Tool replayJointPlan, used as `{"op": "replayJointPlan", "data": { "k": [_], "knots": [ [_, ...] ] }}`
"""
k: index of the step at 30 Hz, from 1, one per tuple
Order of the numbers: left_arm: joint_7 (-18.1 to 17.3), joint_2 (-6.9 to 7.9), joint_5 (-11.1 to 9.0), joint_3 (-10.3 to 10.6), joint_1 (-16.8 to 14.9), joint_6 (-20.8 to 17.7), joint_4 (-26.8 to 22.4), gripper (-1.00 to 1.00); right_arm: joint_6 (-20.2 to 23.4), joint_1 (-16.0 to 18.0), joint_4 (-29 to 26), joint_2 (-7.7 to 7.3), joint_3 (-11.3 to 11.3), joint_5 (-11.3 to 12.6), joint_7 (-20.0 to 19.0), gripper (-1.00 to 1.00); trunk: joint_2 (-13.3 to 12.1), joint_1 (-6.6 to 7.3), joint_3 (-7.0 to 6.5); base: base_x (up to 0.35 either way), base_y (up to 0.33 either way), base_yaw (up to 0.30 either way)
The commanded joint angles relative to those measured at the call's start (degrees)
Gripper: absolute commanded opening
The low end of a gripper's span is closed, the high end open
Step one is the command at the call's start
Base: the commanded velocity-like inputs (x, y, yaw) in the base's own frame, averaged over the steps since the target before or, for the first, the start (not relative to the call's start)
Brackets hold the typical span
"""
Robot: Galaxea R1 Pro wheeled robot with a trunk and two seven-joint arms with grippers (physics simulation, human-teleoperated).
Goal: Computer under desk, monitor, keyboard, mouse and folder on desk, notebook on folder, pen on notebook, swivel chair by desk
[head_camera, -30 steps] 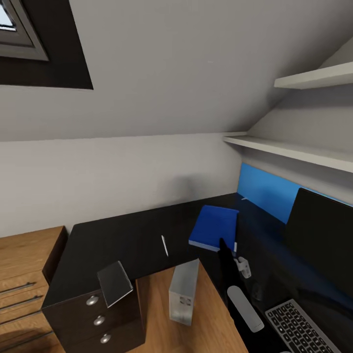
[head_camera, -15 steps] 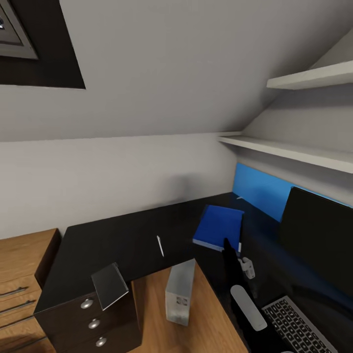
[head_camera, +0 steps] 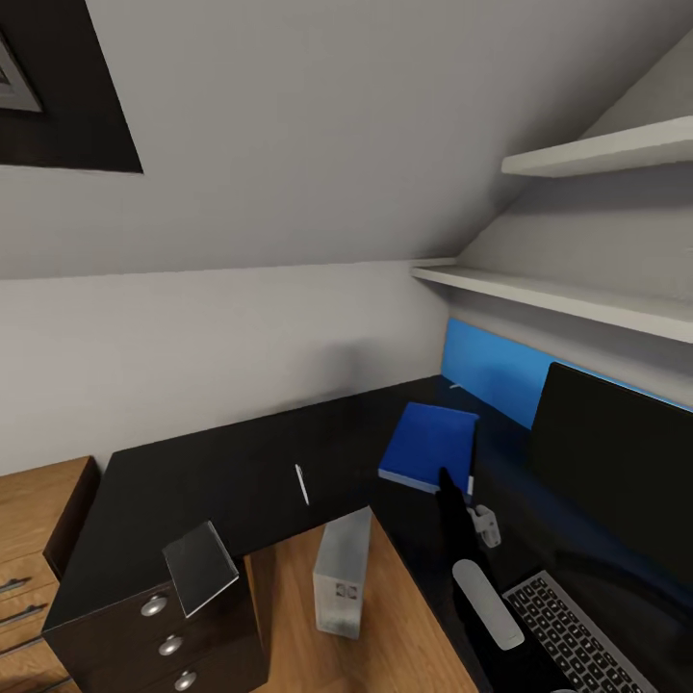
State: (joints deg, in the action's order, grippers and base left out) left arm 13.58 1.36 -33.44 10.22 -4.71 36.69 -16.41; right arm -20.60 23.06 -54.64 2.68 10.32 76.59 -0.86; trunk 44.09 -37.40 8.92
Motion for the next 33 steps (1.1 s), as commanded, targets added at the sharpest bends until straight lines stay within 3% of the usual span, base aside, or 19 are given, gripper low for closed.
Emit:
{"op": "replayJointPlan", "data": {
  "k": [1, 19, 24, 33],
  "knots": [
    [0.5, 0.04, -0.1, 0.5, 0.0, 0.1, 0.0, 1.00, -0.3, 0.1, 0.0, -0.05, 0.2, 0.5, -0.1, -1.00, 0.1, -0.01, 0.09, 0.000, 0.000, -0.004],
    [0.5, -0.07, 0.0, 0.8, 0.0, 0.1, 0.0, 1.00, -0.5, 0.1, -0.1, 0.22, 0.1, 0.7, -0.1, -1.00, 0.1, -0.01, 0.09, 0.000, 0.000, 0.000],
    [0.5, -0.79, 0.0, 0.9, 0.0, 0.1, 0.0, 1.00, -0.5, 0.1, -0.1, 0.18, 0.1, 0.7, -0.1, -1.00, 0.1, -0.01, 0.09, 0.000, 0.000, 0.000],
    [0.7, -0.91, 0.1, 0.9, 0.0, 0.1, 0.0, 1.00, -0.5, 0.1, 0.1, -0.08, -0.3, 0.6, -0.1, -1.00, 3.7, -1.99, 1.71, 0.000, 0.000, 0.000]
  ]
}}
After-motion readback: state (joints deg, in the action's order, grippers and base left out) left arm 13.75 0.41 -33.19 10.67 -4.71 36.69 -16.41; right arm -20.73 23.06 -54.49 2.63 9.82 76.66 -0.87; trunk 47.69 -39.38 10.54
